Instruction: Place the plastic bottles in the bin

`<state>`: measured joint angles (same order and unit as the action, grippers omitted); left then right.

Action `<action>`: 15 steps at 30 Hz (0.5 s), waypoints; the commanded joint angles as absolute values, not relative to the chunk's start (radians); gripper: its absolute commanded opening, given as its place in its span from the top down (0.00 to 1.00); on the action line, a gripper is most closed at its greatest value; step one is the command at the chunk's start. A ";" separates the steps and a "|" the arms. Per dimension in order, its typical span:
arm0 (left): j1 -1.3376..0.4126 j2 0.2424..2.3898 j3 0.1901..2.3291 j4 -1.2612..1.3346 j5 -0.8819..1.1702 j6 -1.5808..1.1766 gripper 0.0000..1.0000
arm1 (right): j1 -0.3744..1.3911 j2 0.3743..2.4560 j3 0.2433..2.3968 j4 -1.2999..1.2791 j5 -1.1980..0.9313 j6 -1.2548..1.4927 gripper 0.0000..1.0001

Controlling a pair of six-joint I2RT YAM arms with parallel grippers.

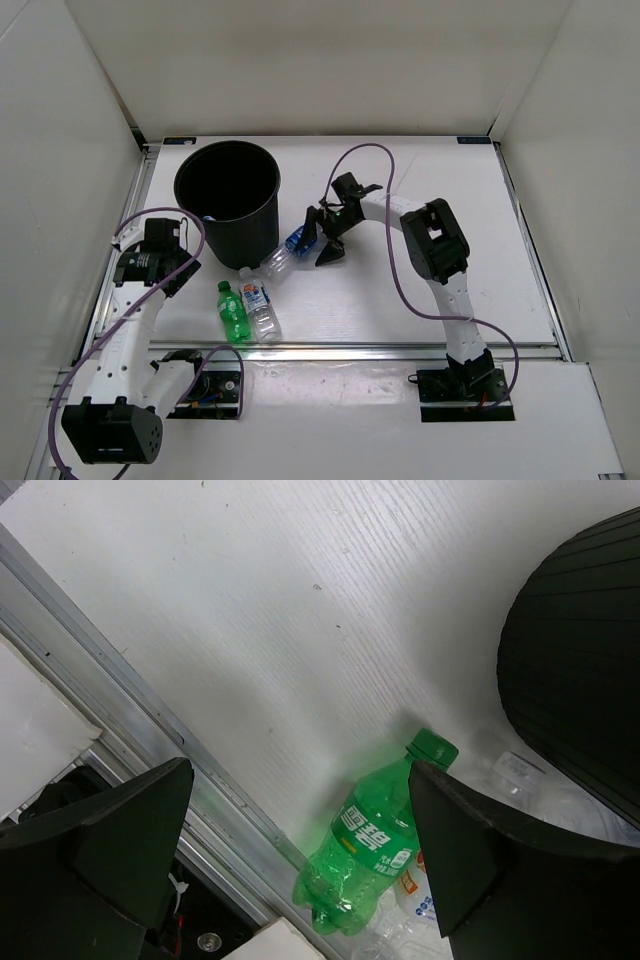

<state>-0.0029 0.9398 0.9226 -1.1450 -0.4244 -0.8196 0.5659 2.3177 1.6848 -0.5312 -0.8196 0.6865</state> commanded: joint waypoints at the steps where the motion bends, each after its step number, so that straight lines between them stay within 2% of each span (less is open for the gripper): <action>1: 0.000 0.919 0.914 -1.157 -0.422 -0.811 0.00 | 0.566 2.298 1.736 -0.505 -0.767 0.704 0.14; 11: 0.000 0.910 0.923 -1.187 -0.422 -0.811 0.00 | 0.548 2.339 1.795 -0.495 -0.719 0.842 0.07; 15: 0.000 0.910 0.923 -1.197 -0.422 -0.802 0.00 | 0.537 2.393 1.856 -0.495 -0.729 0.900 0.07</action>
<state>-0.0029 0.9276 0.9226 -1.1790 -0.4240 -0.8185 0.5529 2.3474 1.7992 -0.5091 -0.7338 0.8345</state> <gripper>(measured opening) 0.998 0.931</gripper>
